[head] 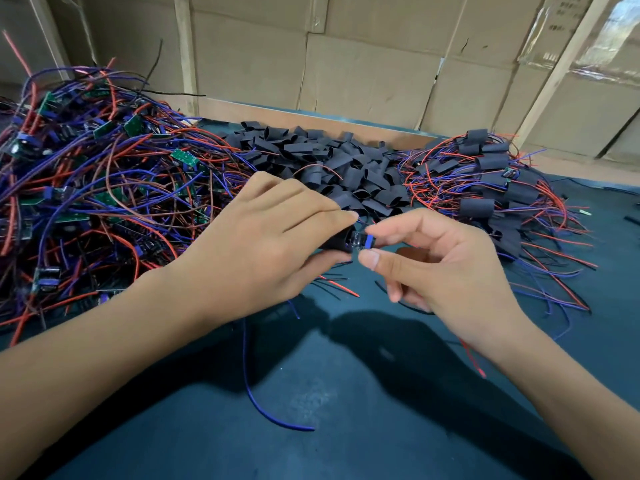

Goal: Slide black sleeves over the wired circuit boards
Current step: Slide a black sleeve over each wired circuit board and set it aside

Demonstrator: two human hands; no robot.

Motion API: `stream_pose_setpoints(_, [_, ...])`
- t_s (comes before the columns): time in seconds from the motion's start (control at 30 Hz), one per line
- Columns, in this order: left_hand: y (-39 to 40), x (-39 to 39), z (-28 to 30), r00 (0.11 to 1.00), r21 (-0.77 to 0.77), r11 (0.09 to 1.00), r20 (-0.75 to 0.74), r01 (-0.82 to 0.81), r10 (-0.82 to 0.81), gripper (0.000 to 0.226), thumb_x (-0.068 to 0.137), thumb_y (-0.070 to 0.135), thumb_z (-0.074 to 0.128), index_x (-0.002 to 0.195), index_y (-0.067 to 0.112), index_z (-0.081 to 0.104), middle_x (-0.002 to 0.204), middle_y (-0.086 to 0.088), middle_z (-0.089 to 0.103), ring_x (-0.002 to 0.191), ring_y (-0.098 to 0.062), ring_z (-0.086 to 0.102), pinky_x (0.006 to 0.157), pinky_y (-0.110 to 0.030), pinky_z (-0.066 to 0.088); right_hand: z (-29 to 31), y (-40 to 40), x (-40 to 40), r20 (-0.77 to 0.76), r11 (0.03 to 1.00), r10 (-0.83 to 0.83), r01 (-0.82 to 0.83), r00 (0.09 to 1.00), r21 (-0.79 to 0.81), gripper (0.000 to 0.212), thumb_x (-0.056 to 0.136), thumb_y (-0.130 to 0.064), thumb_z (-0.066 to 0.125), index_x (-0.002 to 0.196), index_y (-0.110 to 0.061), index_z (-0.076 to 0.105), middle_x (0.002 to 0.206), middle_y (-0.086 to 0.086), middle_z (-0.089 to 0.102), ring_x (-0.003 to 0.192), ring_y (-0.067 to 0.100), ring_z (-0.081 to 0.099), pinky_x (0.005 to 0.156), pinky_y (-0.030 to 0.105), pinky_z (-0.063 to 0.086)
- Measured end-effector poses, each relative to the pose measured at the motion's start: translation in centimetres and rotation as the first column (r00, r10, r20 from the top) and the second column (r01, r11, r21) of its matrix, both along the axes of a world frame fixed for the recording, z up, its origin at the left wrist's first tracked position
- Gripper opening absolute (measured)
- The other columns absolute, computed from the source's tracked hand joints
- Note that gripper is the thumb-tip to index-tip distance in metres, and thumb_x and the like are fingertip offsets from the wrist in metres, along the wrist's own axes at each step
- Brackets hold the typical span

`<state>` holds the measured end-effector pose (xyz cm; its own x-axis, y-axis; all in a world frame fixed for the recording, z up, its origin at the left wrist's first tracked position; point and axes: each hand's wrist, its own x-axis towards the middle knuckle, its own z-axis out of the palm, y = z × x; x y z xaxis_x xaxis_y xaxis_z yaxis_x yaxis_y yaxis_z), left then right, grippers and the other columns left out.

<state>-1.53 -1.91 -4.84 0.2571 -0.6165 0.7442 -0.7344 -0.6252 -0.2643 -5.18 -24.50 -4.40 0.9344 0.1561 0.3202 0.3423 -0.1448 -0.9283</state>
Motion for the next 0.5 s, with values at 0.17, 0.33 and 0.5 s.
stream_pose_setpoints(0.17, [-0.38, -0.22, -0.28, 0.999, 0.005, 1.0, -0.037, 0.02, -0.02, 0.037, 0.099, 0.033, 0.065, 0.122, 0.003, 0.068, 0.11, -0.008, 0.07, 0.095, -0.031, 0.066, 0.078, -0.045, 0.05, -0.12, 0.21, -0.07, 0.01, 0.999, -0.04, 0.04, 0.999, 0.03, 0.018, 0.073, -0.018, 0.086, 0.084, -0.022, 0.073, 0.077, 0.001, 0.073, 0.04, 0.014, 0.053, 0.039, 0.015, 0.031])
stream_pose_setpoints(0.33, [-0.21, -0.19, -0.21, 0.996, 0.0, 0.999, -0.071, 0.052, -0.052, 0.036, 0.099, 0.026, 0.066, 0.123, -0.001, 0.067, 0.11, -0.013, 0.069, 0.096, -0.036, 0.065, 0.078, -0.049, 0.053, 0.29, 0.14, -0.45, 0.025, 1.0, -0.012, 0.013, 1.0, -0.028, 0.014, 0.074, -0.022, 0.083, 0.086, -0.02, 0.077, 0.064, -0.003, 0.069, 0.037, 0.008, 0.048, 0.04, 0.015, 0.033])
stream_pose_setpoints(0.5, [-0.74, -0.47, -0.46, 0.993, 0.001, 0.996, -0.079, 0.094, -0.094, 0.038, 0.1, 0.023, 0.065, 0.124, -0.006, 0.065, 0.11, -0.015, 0.068, 0.094, -0.036, 0.063, 0.09, -0.044, 0.052, 0.33, -0.31, -0.28, 0.034, 0.999, -0.011, 0.013, 0.999, -0.047, 0.01, 0.085, -0.009, 0.078, 0.091, -0.016, 0.078, 0.057, 0.0, 0.064, 0.035, 0.005, 0.045, 0.038, 0.015, 0.031])
